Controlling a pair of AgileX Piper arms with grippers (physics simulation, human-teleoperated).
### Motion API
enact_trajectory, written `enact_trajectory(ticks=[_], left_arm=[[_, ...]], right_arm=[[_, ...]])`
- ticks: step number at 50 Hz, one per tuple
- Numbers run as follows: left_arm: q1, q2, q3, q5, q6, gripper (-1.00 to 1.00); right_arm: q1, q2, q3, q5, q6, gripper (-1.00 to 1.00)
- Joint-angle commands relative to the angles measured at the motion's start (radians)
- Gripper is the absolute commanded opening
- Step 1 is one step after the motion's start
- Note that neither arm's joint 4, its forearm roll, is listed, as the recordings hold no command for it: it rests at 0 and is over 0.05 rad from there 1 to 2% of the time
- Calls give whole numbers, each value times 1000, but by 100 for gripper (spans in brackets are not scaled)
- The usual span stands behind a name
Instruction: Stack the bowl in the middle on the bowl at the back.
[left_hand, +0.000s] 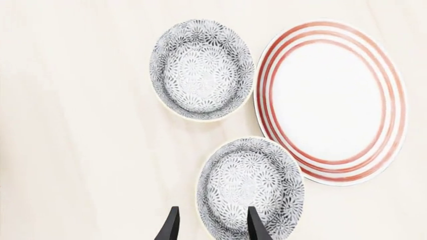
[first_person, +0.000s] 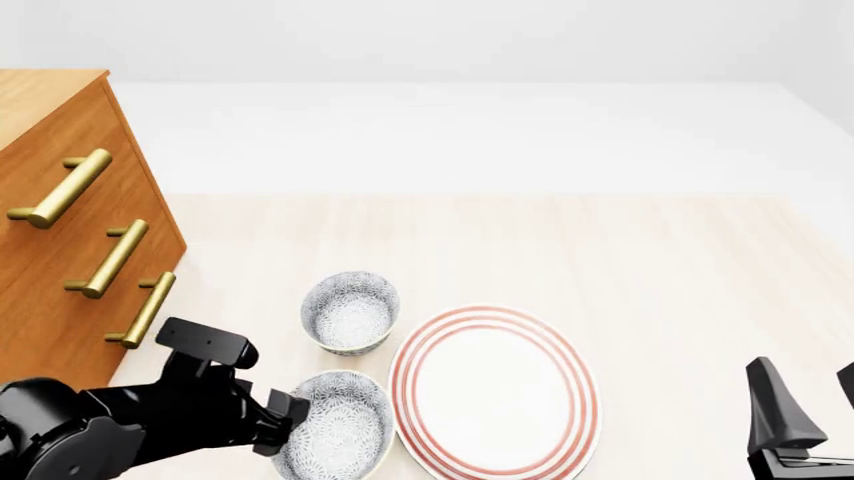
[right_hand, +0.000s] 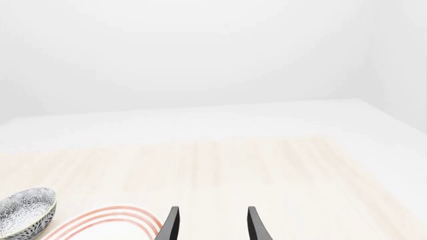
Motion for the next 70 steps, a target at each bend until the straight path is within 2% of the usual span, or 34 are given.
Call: enact_trajectory(ticks=[1,31,47,48,60,70], left_arm=[[3,52,46,-75,-13,100],[-14,215,124,-314,-78,100],[-55,261,178,-411,-130,100],[-45,268,172,-410,-116,-100],[-31,254,178,-405,-107,-100],[-37,110,160,-262,-107,-100]], right_arm=[[-2,1,-1,0,-1,100],[1,-1,-2,0,-8,100],[3,0,0,-2,-11,100],[3,0,0,-2,-12,100],[5,-5,1,2,-16,100],[8,-5,1,3,-22,100]])
